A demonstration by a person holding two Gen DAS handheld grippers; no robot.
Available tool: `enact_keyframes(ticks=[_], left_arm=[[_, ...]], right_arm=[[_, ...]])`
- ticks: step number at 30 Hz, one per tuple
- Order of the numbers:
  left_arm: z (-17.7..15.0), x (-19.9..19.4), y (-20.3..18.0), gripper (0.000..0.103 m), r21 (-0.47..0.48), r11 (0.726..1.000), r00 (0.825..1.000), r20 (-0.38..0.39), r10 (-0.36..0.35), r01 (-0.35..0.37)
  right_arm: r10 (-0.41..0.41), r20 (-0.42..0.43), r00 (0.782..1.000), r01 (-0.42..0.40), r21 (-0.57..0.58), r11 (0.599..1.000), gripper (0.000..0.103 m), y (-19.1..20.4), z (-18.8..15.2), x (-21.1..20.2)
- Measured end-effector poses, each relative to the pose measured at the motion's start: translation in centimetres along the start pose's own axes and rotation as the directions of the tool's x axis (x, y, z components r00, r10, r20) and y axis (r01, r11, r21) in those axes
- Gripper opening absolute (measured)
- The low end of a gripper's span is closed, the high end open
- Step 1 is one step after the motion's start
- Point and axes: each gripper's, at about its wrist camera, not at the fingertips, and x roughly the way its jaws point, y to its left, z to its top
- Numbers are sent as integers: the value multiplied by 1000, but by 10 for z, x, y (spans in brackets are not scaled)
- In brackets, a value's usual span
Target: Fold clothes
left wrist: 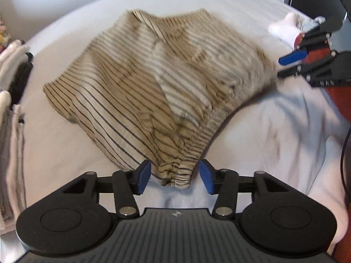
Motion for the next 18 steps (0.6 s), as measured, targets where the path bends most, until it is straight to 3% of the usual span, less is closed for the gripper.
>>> enact_keyframes(ticks=[5, 8, 10, 12, 15, 18], left_arm=[[2, -40, 6, 68, -183, 982, 985, 170, -14, 46], [3, -52, 21, 69, -308, 949, 969, 246, 8, 70], [0, -51, 38, 72, -410, 908, 963, 269, 25, 91], [-7, -46, 58, 74, -522, 844, 959, 282, 37, 121], [-31, -21, 88, 74, -703, 681, 961, 275, -8, 207], [-55, 11, 100, 74, -779, 565, 956, 288, -60, 271]], right_arm=[[88, 122, 989, -112, 206, 972, 43, -21, -9, -20], [119, 168, 979, -175, 372, 912, 45, -39, -17, -21], [128, 181, 975, -200, 472, 858, 46, -49, -25, -18], [127, 189, 974, -213, 557, 803, 51, -59, -32, -15], [114, 196, 974, -218, 671, 708, 52, -73, -48, -4], [104, 193, 976, -215, 748, 628, 52, -78, -68, 14]])
